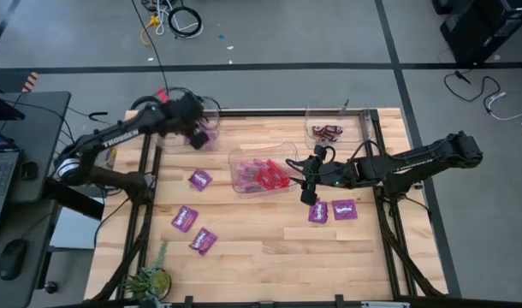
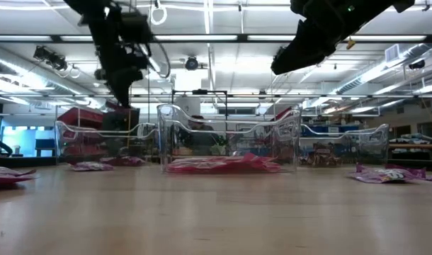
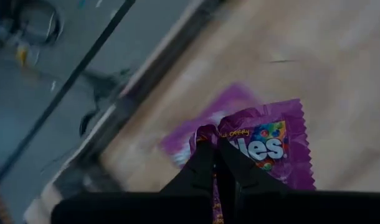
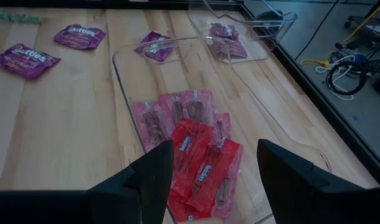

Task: Sort candy
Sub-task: Put the violet candy pack into the top left transparent bin

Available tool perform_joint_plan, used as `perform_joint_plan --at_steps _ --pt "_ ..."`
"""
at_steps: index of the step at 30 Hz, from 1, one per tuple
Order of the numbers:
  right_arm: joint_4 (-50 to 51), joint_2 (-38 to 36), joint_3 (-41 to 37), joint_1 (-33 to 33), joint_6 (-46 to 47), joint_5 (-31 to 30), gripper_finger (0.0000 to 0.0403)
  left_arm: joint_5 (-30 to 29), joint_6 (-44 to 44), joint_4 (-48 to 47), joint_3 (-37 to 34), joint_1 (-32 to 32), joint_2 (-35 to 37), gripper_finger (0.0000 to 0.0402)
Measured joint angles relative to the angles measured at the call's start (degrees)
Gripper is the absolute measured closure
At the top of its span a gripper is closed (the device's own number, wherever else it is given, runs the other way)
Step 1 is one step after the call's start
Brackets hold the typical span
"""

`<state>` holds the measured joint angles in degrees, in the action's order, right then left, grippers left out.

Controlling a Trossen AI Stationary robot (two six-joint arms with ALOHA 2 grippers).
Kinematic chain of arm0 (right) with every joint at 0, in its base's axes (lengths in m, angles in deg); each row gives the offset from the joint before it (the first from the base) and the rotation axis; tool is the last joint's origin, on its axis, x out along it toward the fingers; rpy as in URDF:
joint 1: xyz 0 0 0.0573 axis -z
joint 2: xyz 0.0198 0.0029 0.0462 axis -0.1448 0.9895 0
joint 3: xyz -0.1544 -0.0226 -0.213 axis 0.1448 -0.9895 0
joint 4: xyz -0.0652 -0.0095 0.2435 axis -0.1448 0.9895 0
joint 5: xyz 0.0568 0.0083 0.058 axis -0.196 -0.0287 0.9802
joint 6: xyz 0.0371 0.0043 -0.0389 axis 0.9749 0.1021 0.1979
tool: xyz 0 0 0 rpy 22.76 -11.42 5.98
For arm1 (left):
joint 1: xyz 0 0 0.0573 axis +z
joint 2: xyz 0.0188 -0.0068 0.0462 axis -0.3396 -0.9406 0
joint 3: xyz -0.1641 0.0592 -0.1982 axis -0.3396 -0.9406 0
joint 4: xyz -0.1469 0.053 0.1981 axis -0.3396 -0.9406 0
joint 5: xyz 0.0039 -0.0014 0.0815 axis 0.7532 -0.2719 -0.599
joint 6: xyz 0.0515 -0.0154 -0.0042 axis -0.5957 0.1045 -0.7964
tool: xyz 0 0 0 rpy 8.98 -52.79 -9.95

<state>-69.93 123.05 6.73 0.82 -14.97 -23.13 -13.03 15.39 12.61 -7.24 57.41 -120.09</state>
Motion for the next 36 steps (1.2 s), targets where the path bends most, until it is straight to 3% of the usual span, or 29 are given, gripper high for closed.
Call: perform_joint_plan --at_steps 6,10,13,25,28,33,36 --pt "0.0 0.0 0.0 -0.01 0.0 0.0 0.0186 9.17 -2.96 4.51 -0.02 12.46 -6.87 0.0398" --pt "0.0 0.0 0.0 0.0 0.0 0.0 0.0186 11.23 -3.03 7.97 -0.07 14.92 -12.02 0.0391" --pt "0.02 0.0 0.0 -0.01 0.0 0.0 0.0186 11.09 -8.09 8.22 -0.03 15.0 -14.6 0.0375" --pt "0.02 0.0 0.0 0.0 0.0 0.0 0.0186 10.84 -13.22 4.78 4.81 11.19 -13.17 0.0293" --pt "0.1 0.0 0.0 -0.02 0.34 0.0 0.0186 12.86 -12.5 1.81 5.1 8.04 -10.68 0.0311" --pt "-2.14 -0.02 -1.7 -0.02 0.5 0.0 0.0186 14.65 -8.02 0.1 0.82 0.38 -3.54 0.0386" --pt "-5.92 -0.02 -3.38 -0.02 1.52 0.02 0.0187 15.75 -2.14 0.65 -3.31 -3.67 2.02 0.0395"
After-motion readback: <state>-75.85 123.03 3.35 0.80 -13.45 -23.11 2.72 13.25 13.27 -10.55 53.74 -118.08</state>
